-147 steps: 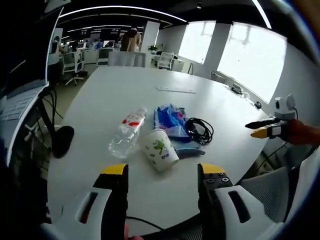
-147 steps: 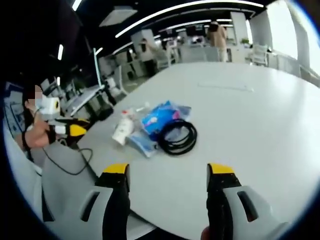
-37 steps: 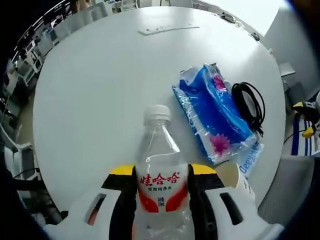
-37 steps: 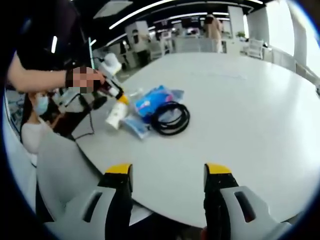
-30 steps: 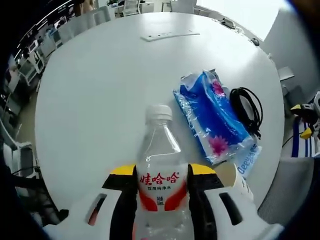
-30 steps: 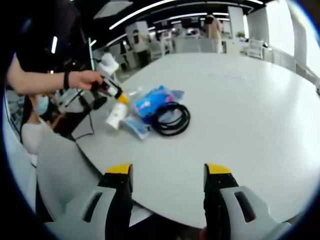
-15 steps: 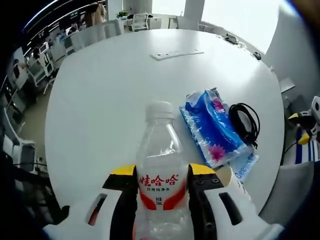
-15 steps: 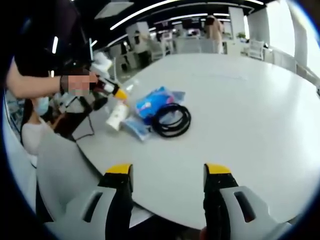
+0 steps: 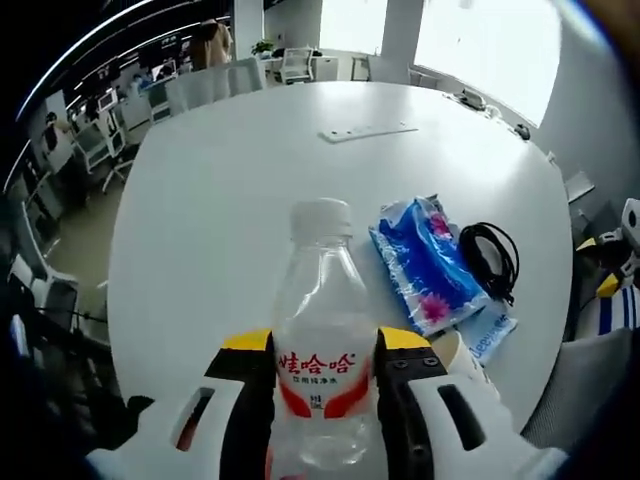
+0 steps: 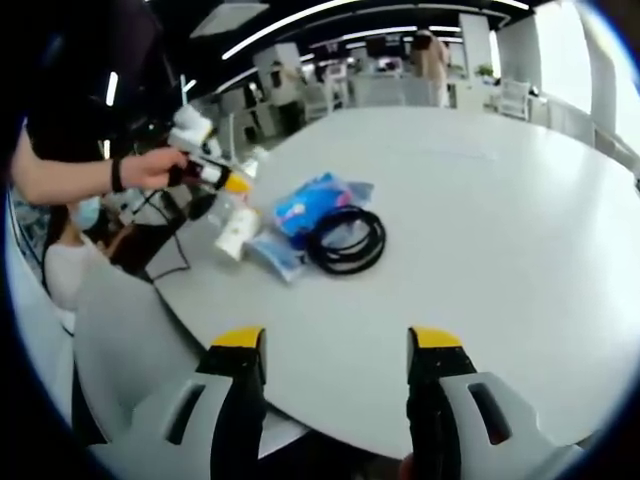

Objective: Arrange the tabletop items into an orderly group along one side of the table until the central work area is clear of visible clutter.

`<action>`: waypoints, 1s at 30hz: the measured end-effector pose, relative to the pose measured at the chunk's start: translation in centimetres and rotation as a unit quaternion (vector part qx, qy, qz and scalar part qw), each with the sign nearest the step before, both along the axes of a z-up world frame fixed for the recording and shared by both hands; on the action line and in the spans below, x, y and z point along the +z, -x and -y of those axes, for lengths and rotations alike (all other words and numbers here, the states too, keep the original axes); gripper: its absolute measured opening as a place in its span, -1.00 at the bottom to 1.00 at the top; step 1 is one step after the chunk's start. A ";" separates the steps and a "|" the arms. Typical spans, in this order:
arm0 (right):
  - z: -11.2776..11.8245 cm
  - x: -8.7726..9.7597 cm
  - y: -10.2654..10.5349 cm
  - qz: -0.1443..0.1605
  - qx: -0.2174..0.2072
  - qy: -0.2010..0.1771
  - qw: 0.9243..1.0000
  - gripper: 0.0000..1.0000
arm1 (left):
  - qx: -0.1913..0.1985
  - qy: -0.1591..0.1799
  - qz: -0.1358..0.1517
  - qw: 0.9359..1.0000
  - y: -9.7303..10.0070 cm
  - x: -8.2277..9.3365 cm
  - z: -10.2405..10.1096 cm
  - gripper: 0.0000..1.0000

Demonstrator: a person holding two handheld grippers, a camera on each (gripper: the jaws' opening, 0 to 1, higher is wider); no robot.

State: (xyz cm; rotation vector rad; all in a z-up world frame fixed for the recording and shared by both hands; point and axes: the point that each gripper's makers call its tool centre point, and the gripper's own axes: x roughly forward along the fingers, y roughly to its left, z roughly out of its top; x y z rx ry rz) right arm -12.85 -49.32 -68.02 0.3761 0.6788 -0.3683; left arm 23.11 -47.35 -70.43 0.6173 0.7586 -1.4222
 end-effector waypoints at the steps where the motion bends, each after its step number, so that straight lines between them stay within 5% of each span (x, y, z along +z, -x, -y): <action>1: 0.0 0.0 0.0 0.000 0.000 0.000 1.000 0.10 | 0.000 0.001 0.000 1.000 0.0 0.1 0.0 -0.24; 30: -0.5 -0.2 -0.7 0.001 0.011 -0.002 1.000 0.10 | 0.047 0.052 0.015 0.997 0.1 2.2 -4.0 -0.25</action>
